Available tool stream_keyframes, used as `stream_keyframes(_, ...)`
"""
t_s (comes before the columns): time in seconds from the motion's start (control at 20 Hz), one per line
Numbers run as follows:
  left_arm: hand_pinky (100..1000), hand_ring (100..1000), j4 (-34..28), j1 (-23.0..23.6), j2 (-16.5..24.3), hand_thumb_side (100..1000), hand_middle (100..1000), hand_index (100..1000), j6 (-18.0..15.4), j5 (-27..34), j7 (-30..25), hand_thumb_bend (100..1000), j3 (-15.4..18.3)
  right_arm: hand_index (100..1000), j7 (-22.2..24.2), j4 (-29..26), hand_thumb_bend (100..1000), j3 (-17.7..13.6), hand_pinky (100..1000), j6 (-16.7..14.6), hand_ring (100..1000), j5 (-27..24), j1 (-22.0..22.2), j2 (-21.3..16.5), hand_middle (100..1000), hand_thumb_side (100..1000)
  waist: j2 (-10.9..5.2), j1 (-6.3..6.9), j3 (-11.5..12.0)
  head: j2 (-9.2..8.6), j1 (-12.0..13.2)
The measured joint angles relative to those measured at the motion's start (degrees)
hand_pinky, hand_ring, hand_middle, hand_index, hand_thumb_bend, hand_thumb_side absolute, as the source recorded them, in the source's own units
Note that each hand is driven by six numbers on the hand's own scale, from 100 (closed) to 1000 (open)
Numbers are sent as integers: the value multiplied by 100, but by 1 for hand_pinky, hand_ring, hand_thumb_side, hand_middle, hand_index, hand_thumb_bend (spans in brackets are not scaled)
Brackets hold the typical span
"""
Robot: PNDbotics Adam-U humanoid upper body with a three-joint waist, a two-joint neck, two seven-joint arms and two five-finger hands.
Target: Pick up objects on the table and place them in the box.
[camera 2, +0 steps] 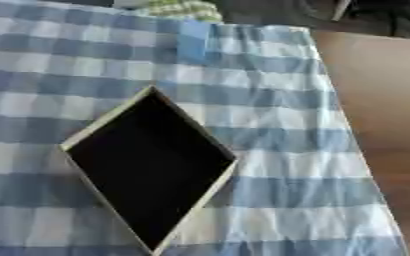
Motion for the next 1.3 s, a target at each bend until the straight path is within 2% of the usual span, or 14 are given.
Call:
stream_keyframes(0.4,604,703,0,0,0,577,695,755,-11,-18,-11,410,-3,900,124,-407,100,72,814,42,904,121,55,0,811,1000,92,1,52,-1,7)
stream_keyframes(0.9,605,703,0,0,0,577,696,755,-9,-35,-19,408,-15,912,212,-578,100,109,828,97,920,290,73,-18,840,1000,101,2,97,-55,89)
stream_keyframes(1.05,605,703,0,-10,0,577,696,755,-11,-34,-33,407,-37,938,523,-579,100,174,850,79,951,581,43,-19,888,1000,101,2,115,-79,87)
stream_keyframes(1.2,605,703,0,-19,0,576,696,755,-10,-33,-47,405,-38,951,1102,-582,100,224,876,9,968,944,-27,-19,908,1000,101,-4,150,-155,82)
stream_keyframes(1.3,604,702,0,-30,0,577,696,755,-12,-32,-54,403,-38,946,1592,-596,100,245,888,-101,972,1234,-66,-19,903,931,101,-13,175,-210,75)
